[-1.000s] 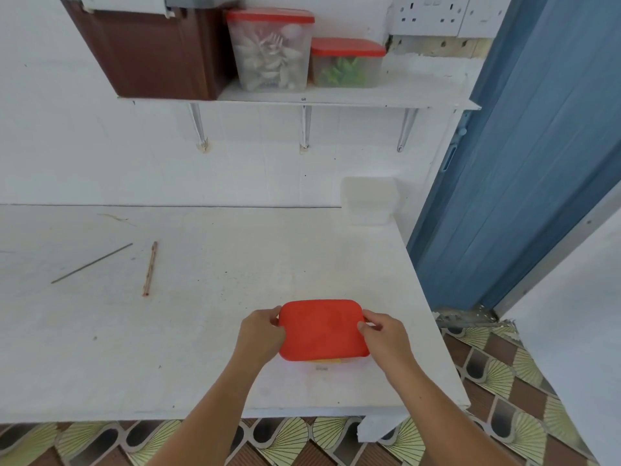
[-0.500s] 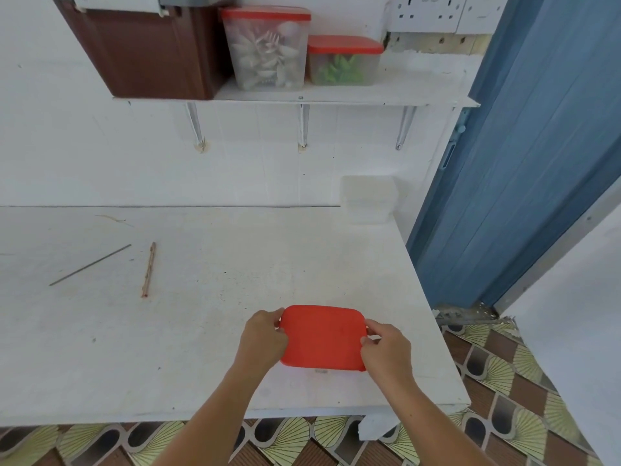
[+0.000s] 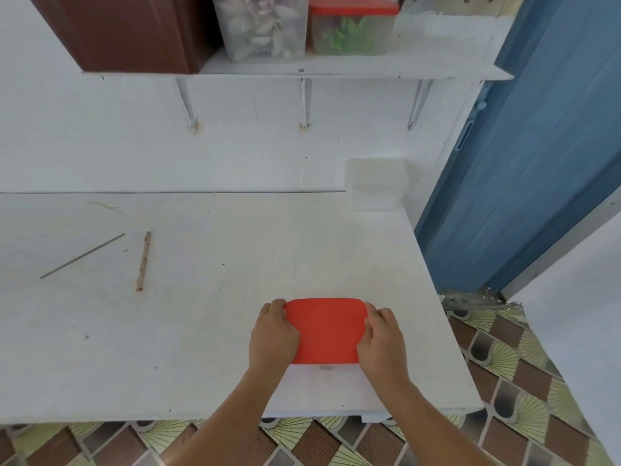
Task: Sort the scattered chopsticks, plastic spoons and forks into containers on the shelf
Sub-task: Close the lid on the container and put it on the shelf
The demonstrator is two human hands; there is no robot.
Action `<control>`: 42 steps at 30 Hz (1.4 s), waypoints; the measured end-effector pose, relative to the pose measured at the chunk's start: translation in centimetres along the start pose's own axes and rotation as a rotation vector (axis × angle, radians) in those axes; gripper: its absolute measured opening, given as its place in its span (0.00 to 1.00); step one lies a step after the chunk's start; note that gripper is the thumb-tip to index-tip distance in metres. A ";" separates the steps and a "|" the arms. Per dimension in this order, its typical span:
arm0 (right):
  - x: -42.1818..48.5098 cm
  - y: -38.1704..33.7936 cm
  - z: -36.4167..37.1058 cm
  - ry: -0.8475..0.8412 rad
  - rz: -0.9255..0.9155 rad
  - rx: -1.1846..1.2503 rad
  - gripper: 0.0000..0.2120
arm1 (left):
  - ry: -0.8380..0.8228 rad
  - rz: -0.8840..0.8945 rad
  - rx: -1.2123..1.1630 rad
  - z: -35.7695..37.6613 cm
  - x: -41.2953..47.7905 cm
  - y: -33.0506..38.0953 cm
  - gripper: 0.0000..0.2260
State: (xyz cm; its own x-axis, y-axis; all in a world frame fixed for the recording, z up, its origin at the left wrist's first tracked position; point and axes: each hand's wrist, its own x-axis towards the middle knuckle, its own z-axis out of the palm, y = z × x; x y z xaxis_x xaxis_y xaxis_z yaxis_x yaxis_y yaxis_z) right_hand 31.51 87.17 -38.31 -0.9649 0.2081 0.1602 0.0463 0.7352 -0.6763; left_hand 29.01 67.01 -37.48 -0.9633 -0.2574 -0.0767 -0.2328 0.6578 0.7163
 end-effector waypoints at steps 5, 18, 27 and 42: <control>1.3 0.0 0.8 -0.041 0.027 0.050 0.24 | -0.031 0.112 0.108 0.8 0.6 -0.7 0.29; -0.4 -0.1 -0.8 0.013 0.153 0.042 0.19 | -0.035 0.329 0.019 0.6 1.7 -1.6 0.17; -1.4 -0.9 0.6 0.081 0.248 0.089 0.21 | -0.052 0.372 0.000 1.6 1.7 -1.8 0.17; 3.0 -3.2 0.3 0.020 0.572 0.197 0.07 | -0.046 0.320 0.021 2.0 2.4 -1.2 0.14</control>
State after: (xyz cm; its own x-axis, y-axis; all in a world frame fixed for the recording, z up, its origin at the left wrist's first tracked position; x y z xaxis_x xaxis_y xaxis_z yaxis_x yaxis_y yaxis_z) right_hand 28.41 85.22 -35.89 -0.7963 0.5481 -0.2560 0.5054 0.3701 -0.7795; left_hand 26.71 67.03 -39.88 -0.9930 -0.0031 0.1181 0.0805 0.7144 0.6951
